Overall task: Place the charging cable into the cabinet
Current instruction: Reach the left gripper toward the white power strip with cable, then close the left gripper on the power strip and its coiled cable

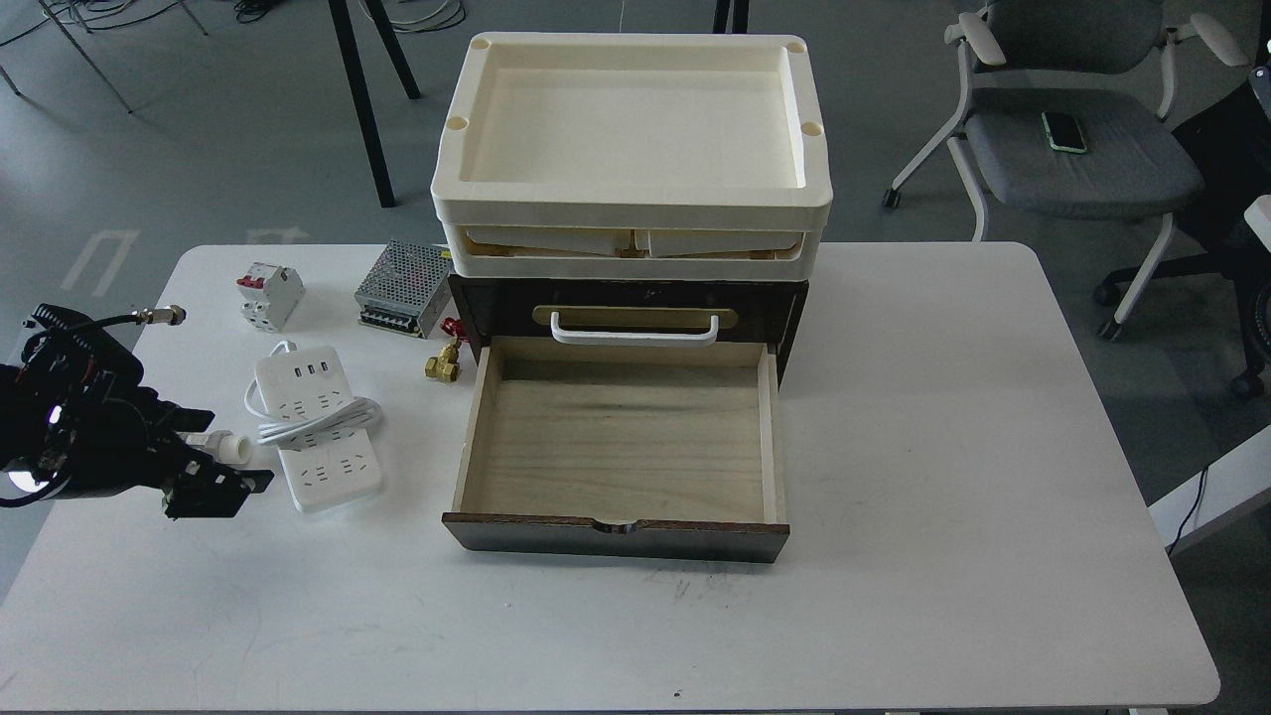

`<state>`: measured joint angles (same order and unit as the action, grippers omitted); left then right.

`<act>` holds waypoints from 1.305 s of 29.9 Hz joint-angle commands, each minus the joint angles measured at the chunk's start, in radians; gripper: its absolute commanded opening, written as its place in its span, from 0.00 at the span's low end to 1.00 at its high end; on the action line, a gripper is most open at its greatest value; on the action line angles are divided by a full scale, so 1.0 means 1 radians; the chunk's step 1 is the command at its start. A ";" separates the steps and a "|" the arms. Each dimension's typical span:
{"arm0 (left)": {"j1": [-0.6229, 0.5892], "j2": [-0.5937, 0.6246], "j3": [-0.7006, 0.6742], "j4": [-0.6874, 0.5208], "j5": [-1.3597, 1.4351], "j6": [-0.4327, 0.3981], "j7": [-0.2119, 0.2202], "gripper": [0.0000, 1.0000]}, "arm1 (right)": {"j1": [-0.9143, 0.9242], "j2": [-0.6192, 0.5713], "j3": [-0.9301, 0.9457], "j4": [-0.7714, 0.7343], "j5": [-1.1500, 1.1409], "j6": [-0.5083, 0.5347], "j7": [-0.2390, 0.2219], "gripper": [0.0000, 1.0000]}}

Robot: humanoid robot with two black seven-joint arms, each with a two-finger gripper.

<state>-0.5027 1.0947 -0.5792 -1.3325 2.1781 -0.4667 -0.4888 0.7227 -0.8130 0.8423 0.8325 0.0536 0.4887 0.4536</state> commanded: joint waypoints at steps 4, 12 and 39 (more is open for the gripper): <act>-0.016 -0.078 -0.001 0.039 0.004 0.052 0.000 0.90 | -0.006 0.002 0.000 0.000 0.000 0.000 0.000 1.00; -0.057 -0.210 0.005 0.188 0.004 0.117 0.000 0.88 | -0.019 0.002 0.001 0.002 0.000 0.000 0.000 1.00; -0.069 -0.361 0.085 0.454 0.004 0.257 0.000 0.66 | -0.028 0.002 0.001 -0.004 0.000 0.000 0.013 1.00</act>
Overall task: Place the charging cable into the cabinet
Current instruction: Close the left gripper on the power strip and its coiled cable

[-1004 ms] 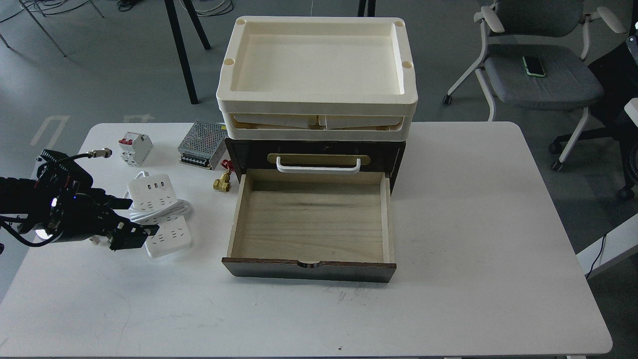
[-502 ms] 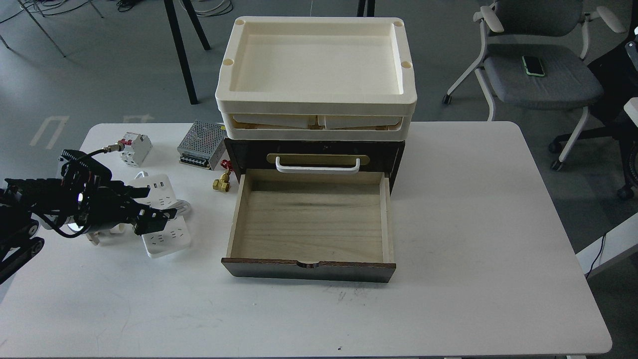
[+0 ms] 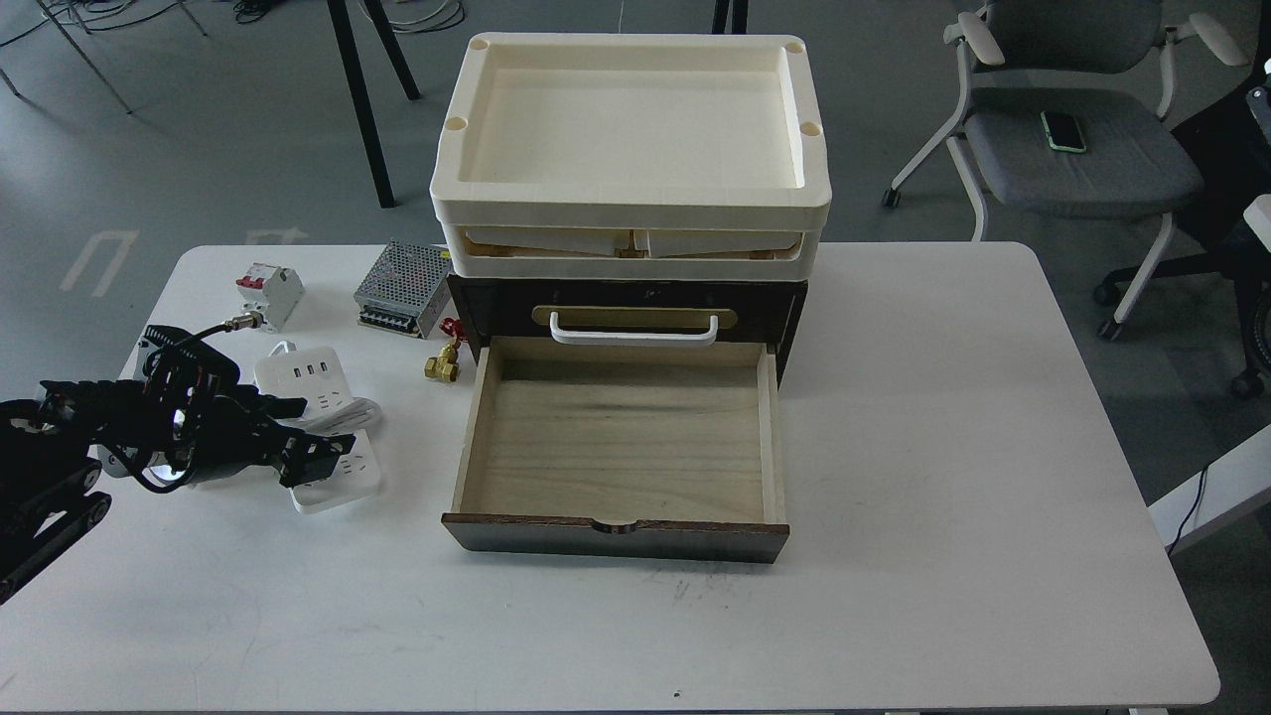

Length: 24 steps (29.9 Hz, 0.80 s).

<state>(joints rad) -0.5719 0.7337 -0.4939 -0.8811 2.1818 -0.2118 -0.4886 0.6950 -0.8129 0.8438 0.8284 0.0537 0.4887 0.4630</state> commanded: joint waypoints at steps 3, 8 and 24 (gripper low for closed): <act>0.003 0.001 0.000 0.008 0.000 0.002 0.000 0.52 | 0.000 0.000 -0.002 0.000 0.000 0.000 0.006 1.00; 0.001 0.004 0.023 0.013 0.000 0.009 0.000 0.12 | -0.009 0.000 0.000 -0.002 0.000 0.000 0.006 1.00; -0.054 0.081 0.021 0.001 0.000 0.066 0.000 0.00 | -0.029 -0.009 0.015 -0.002 0.000 0.000 0.026 1.00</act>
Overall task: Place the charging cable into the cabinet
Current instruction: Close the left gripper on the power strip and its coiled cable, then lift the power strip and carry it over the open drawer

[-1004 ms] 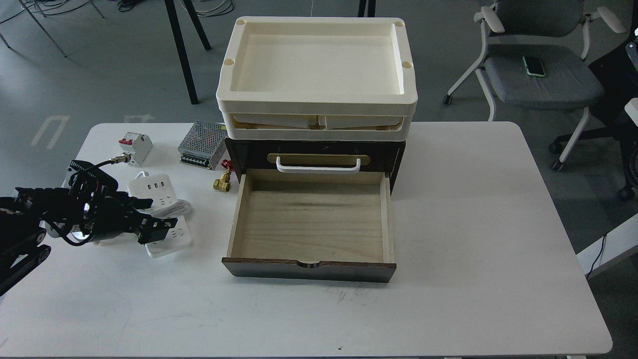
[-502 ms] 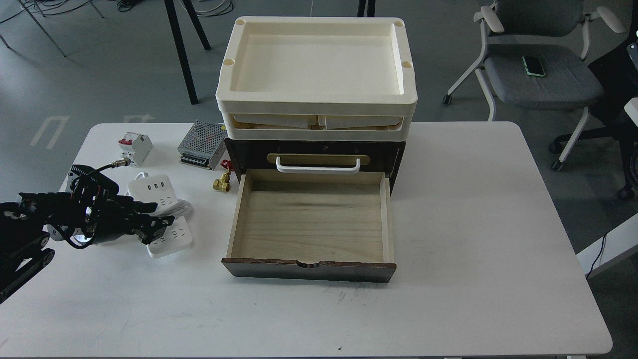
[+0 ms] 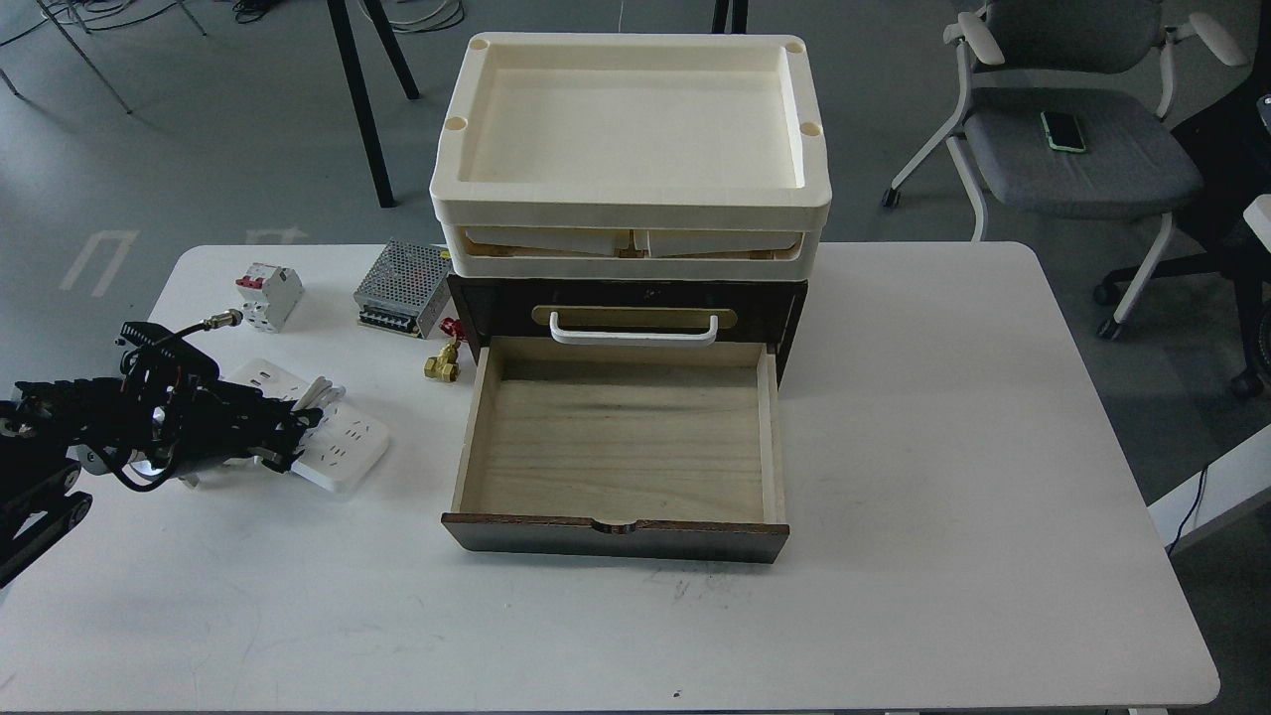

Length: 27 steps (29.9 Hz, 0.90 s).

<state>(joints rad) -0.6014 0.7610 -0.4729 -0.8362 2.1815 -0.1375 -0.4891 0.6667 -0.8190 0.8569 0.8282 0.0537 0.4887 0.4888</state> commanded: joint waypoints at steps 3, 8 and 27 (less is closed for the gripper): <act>-0.028 0.148 -0.001 -0.139 -0.060 -0.025 0.000 0.00 | -0.001 -0.011 0.002 0.000 0.000 0.000 0.000 1.00; -0.029 0.320 0.000 -0.323 -0.236 -0.040 0.000 0.00 | -0.001 -0.011 0.002 -0.001 0.000 0.000 0.000 1.00; -0.012 0.445 -0.015 -0.929 -0.747 -0.146 0.000 0.00 | -0.007 -0.032 0.005 -0.004 0.000 0.000 0.000 1.00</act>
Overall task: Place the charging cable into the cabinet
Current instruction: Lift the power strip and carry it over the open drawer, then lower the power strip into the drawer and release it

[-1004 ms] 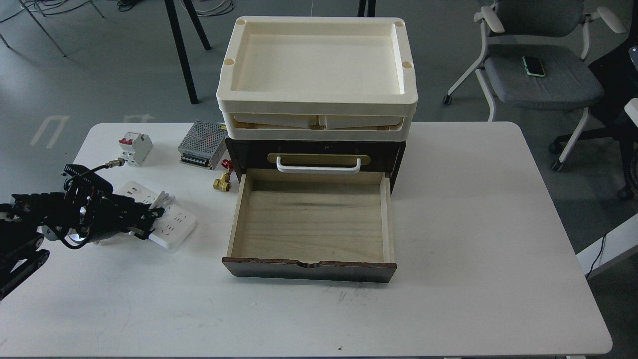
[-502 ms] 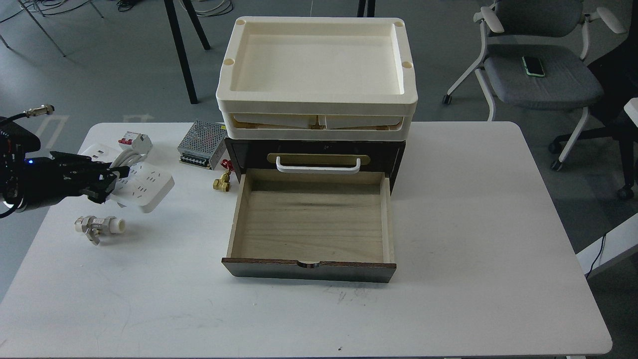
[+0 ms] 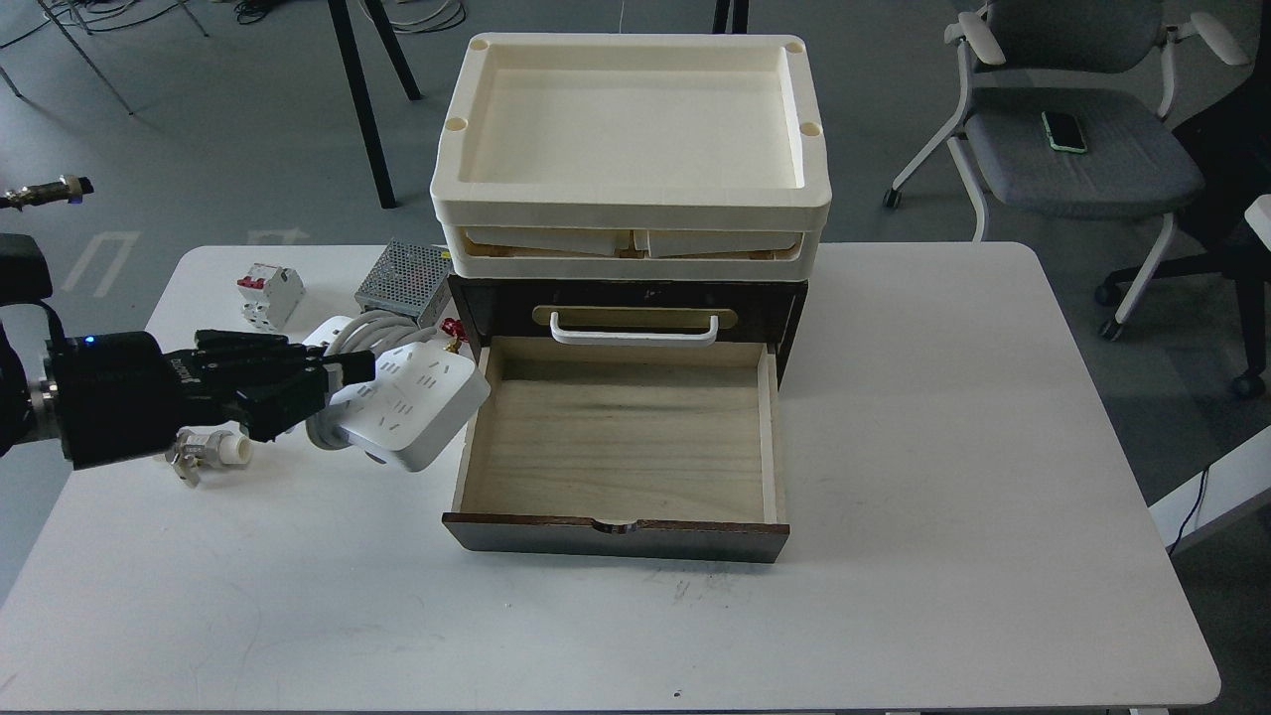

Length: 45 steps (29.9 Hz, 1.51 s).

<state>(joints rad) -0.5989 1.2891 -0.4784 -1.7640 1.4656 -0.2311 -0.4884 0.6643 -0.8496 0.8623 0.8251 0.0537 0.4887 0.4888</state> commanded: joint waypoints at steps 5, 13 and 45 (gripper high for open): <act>-0.078 -0.249 -0.005 0.001 -0.151 -0.149 0.000 0.00 | -0.009 -0.002 0.000 -0.003 -0.002 0.000 0.000 1.00; -0.078 -0.470 0.023 0.219 -0.171 -0.146 0.000 0.00 | -0.020 0.000 0.000 -0.003 -0.002 0.000 0.000 1.00; -0.065 -0.738 0.231 0.660 -0.111 0.062 0.000 0.02 | -0.055 0.004 0.000 -0.003 0.000 0.000 0.000 1.00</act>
<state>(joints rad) -0.6634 0.5596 -0.2741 -1.1167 1.3540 -0.1799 -0.4886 0.6126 -0.8449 0.8621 0.8216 0.0537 0.4887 0.4887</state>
